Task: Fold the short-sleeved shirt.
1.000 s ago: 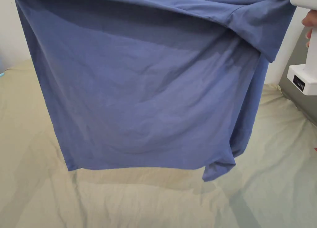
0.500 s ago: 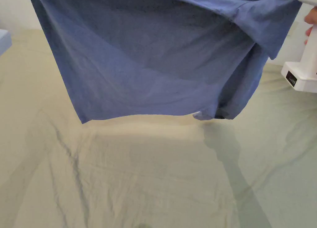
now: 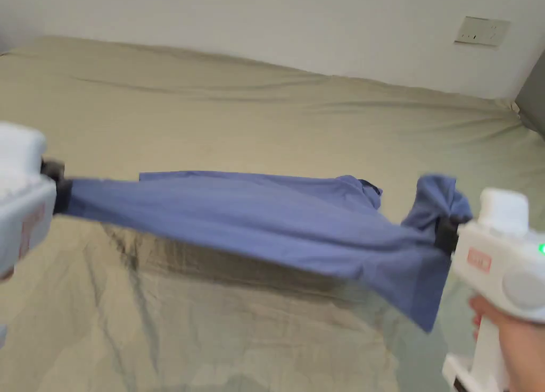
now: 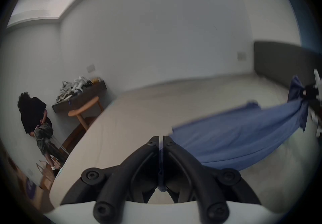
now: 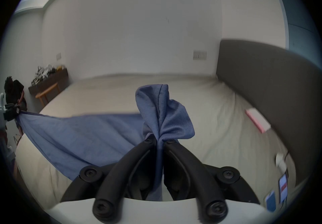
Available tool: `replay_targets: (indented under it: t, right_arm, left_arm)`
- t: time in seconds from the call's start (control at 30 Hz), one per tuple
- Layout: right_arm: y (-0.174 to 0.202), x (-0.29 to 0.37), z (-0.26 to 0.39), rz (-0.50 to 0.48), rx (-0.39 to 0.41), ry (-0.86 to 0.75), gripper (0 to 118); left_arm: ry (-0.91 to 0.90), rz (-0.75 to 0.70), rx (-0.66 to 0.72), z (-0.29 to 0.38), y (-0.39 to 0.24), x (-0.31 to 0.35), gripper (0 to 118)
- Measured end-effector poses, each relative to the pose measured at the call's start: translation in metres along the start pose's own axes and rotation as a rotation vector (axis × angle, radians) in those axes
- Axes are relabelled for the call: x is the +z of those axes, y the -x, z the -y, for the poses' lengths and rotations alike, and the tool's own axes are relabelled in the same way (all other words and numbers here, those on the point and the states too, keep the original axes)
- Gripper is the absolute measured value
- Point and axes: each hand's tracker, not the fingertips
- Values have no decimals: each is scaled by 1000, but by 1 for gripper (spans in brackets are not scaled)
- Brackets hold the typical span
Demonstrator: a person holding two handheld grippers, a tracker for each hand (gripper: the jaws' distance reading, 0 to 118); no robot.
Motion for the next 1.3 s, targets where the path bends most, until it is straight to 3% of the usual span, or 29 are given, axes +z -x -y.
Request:
replay_targets:
  t: [0.13, 0.17, 0.33, 0.63, 0.83, 0.87, 0.93, 0.97, 1.03, 1.07, 1.1, 1.13, 1.3]
  right_arm:
    - [-13, 21, 89, -101, -193, 198, 8]
    - [-20, 22, 108, -90, -195, 242, 8]
    - [-17, 58, 166, -44, -110, 372, 8]
    - [-24, 124, 183, -63, 0, 458, 8]
    - [-35, 126, 201, -78, 51, 485, 11]
    - [-36, 123, 201, -74, 39, 470, 27]
    - [-39, 120, 195, -31, 0, 453, 72]
    - [-37, 123, 189, -32, -9, 446, 89]
    - [-42, 132, 167, -84, -77, 372, 90]
    - [-42, 138, 154, -90, -79, 332, 90]
    - [-41, 144, 138, -90, -62, 287, 90]
    - [-39, 151, 124, -87, -50, 241, 90]
    - [-14, 204, 35, -47, 86, -94, 90]
  left_arm:
    - [180, 12, -154, 87, -23, 18, 1]
    - [235, 39, -155, 108, -27, 25, 1]
    - [445, 119, -177, 181, -29, 56, 1]
    - [520, 131, -242, 210, -28, 118, 1]
    - [513, 139, -231, 214, -35, 130, 1]
    - [495, 129, -204, 213, -36, 129, 4]
    - [472, 127, -133, 203, -36, 126, 20]
    - [446, 164, -95, 196, -36, 125, 36]
    - [395, 193, -16, 176, -38, 127, 82]
    - [370, 181, -5, 166, -41, 127, 94]
    - [335, 178, 8, 154, -44, 128, 94]
    - [281, 186, 21, 141, -46, 131, 116]
    - [-30, 188, 120, 49, -57, 164, 112]
